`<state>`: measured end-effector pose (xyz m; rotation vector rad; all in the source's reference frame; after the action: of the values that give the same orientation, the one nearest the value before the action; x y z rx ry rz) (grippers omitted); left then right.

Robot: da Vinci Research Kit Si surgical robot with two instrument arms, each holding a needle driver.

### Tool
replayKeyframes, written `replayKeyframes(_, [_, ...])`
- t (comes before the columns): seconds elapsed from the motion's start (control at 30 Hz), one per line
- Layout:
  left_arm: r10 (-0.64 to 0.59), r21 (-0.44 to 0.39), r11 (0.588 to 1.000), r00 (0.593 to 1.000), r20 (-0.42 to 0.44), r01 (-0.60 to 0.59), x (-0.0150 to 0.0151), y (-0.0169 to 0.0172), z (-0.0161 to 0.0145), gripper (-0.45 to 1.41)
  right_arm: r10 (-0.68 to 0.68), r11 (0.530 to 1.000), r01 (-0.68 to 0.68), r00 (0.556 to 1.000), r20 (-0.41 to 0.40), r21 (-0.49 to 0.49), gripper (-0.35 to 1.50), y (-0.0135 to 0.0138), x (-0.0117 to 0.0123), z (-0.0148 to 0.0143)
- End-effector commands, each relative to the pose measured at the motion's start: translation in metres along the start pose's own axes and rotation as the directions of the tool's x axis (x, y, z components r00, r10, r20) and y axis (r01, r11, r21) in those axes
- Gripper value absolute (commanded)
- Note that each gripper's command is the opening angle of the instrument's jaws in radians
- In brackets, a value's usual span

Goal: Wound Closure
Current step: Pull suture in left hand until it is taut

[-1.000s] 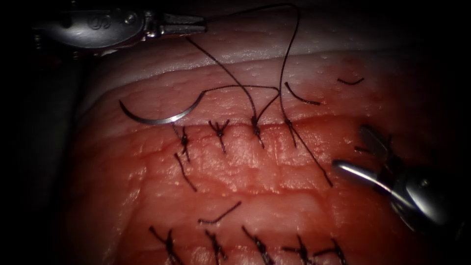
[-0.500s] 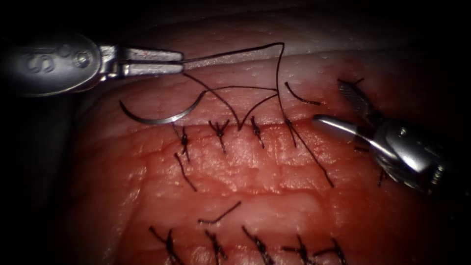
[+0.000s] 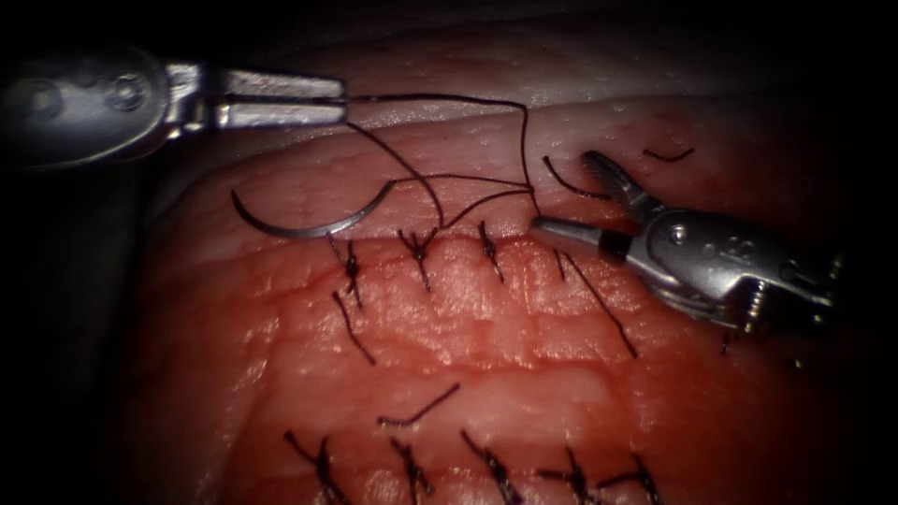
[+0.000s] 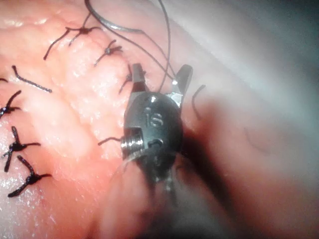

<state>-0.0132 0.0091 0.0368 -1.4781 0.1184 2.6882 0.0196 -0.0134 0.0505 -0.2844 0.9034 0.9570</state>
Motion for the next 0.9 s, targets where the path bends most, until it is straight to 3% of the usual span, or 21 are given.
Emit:
replayKeyframes(0.03, [0.000,0.002,1.000,1.000,-0.001,0.000,0.0000,-0.0002,0.0008,-0.45,-0.019,1.000,0.019,1.000,0.002,-0.005,0.62,-0.0010,-0.0002,0.0013])
replayKeyframes(0.3, [0.005,0.003,1.000,1.000,0.001,-0.005,0.0003,-0.0001,0.0008,-0.45,-0.148,0.986,0.155,0.984,0.094,-0.068,0.62,-0.0022,-0.0011,0.0037])
replayKeyframes(0.47, [0.006,0.004,1.000,1.000,0.001,-0.006,0.0011,0.0003,0.0005,-0.45,-0.162,0.978,0.176,0.979,0.126,-0.110,0.61,-0.0022,-0.0015,0.0053])
replayKeyframes(0.57, [0.013,0.006,1.000,1.000,0.002,-0.013,0.0018,0.0007,0.0003,-0.45,-0.169,0.973,0.189,0.974,0.148,-0.133,0.86,-0.0025,-0.0015,0.0061])
replayKeyframes(0.9, [0.043,0.007,0.999,0.999,-0.004,-0.043,0.0040,0.0028,-0.0006,-0.45,-0.197,0.967,0.223,0.961,0.194,-0.125,0.88,-0.0039,-0.0034,0.0077])
